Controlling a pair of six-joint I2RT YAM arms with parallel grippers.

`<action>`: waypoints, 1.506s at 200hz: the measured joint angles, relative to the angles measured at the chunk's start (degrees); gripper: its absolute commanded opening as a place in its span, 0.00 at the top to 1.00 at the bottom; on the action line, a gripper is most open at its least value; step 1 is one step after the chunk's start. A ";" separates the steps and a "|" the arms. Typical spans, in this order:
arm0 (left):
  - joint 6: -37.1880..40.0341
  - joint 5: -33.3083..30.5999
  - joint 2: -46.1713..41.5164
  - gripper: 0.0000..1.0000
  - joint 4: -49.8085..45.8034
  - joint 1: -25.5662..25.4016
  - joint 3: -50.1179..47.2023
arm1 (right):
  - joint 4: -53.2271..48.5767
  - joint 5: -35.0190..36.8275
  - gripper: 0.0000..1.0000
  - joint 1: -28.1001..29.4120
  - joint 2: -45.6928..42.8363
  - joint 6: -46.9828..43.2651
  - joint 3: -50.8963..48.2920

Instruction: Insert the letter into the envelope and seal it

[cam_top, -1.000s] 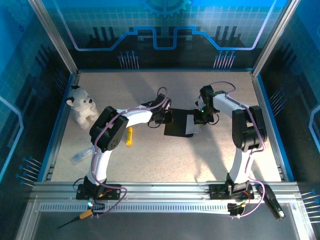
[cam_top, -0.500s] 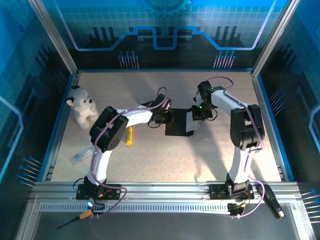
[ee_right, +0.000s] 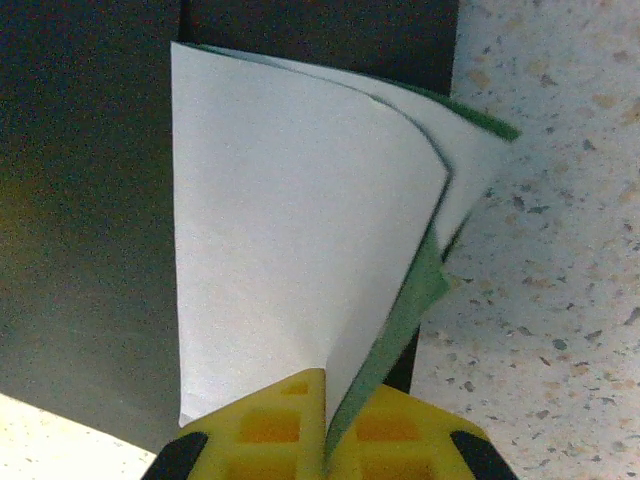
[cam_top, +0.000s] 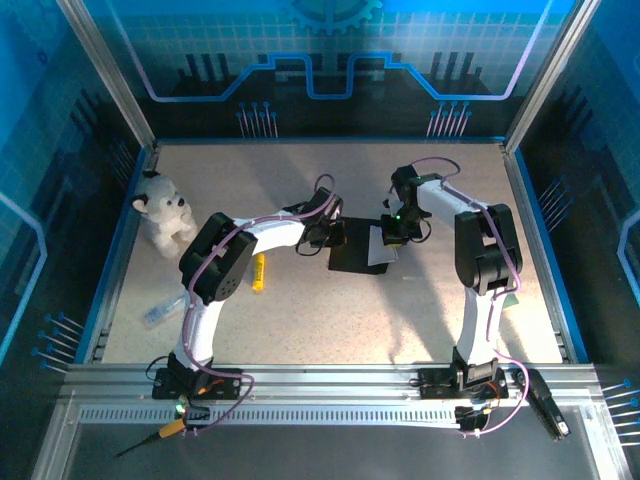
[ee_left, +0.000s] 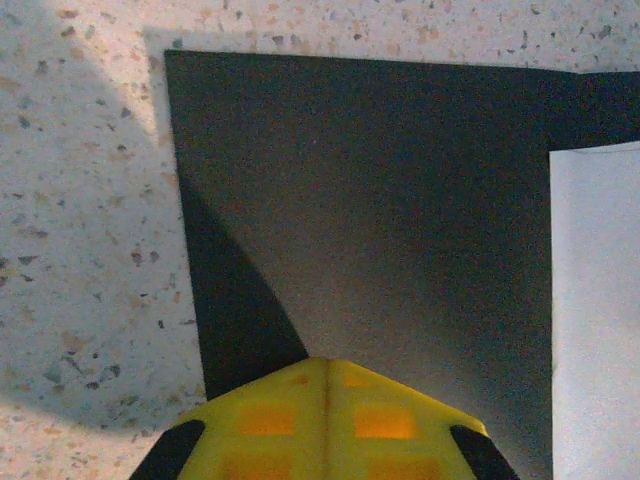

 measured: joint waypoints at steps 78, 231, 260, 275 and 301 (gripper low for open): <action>-2.05 -0.09 0.00 1.00 -0.02 -0.57 0.00 | 6.21 -0.26 1.00 0.00 -7.30 7.65 -8.24; -3.10 -0.15 0.00 1.00 -0.02 -1.22 0.00 | 16.79 2.25 1.00 -0.70 -11.82 13.03 -15.23; -3.17 -0.70 0.00 1.00 -0.02 -1.44 0.00 | 19.21 0.68 1.00 -0.31 -11.82 14.16 -16.94; -3.43 -0.72 0.02 1.00 -0.02 -1.62 0.00 | 20.06 -0.33 1.00 -0.11 -11.82 14.58 -17.90; -4.07 -0.72 0.02 1.00 -0.02 -2.14 0.00 | 20.48 -1.55 1.00 0.00 -11.85 14.56 -18.40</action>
